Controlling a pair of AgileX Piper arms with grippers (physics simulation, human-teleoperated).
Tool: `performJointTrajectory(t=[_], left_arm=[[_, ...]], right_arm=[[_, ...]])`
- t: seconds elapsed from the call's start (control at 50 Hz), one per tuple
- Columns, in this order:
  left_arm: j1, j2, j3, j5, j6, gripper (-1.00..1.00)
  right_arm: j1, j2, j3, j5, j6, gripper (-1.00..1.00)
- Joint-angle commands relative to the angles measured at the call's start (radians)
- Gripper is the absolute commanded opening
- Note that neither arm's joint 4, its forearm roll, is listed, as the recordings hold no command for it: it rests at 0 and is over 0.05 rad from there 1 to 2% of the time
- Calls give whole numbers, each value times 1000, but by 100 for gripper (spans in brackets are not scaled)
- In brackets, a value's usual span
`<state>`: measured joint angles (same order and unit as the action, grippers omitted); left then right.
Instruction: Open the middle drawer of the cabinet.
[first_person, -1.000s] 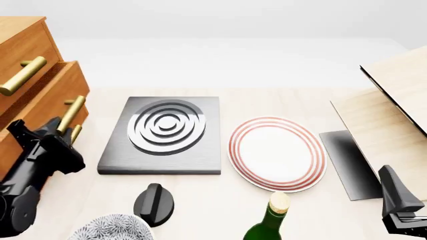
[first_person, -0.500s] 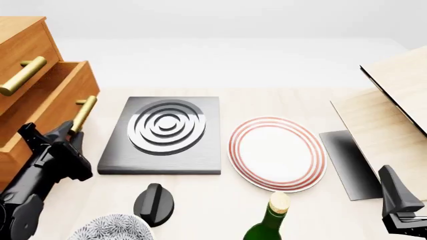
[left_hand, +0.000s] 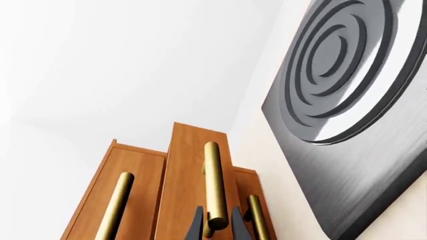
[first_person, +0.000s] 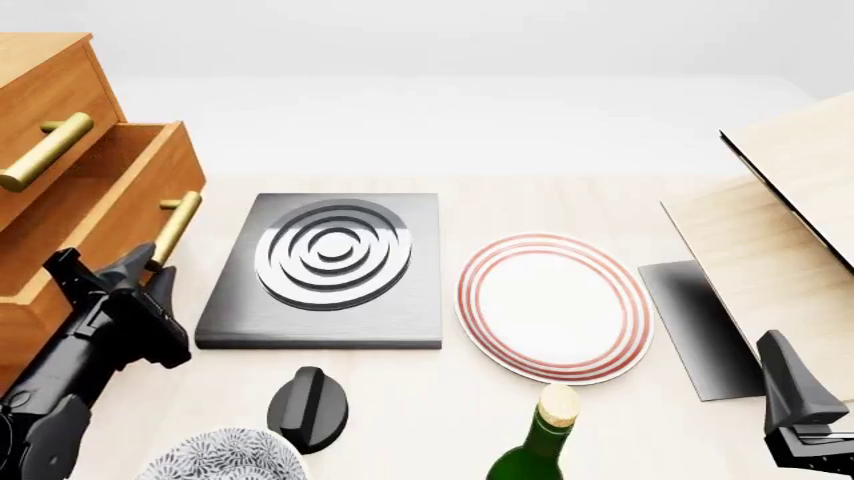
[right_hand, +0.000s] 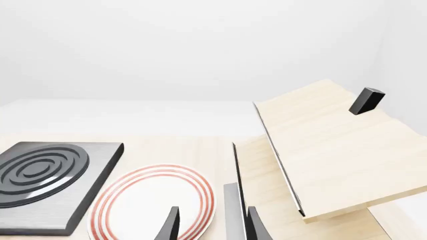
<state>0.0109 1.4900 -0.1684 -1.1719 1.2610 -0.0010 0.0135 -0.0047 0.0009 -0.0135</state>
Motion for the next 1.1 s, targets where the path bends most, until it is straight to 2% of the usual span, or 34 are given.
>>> performJointTrajectory(t=[0.02,0.2,0.22,0.58,1.1], left_arm=[[-13,-38,24,-48,14,-100],[-7,-41,22,-48,12,-100],[-4,-30,19,-48,5,100],[-24,-126,63,-48,-4,100],[-121,-330,166,-48,-29,100]], right_arm=[[1,-3,0,0,2,100],[1,-3,0,0,2,100],[1,-3,0,0,2,100],[1,-3,0,0,2,100],[1,-3,0,0,2,100]])
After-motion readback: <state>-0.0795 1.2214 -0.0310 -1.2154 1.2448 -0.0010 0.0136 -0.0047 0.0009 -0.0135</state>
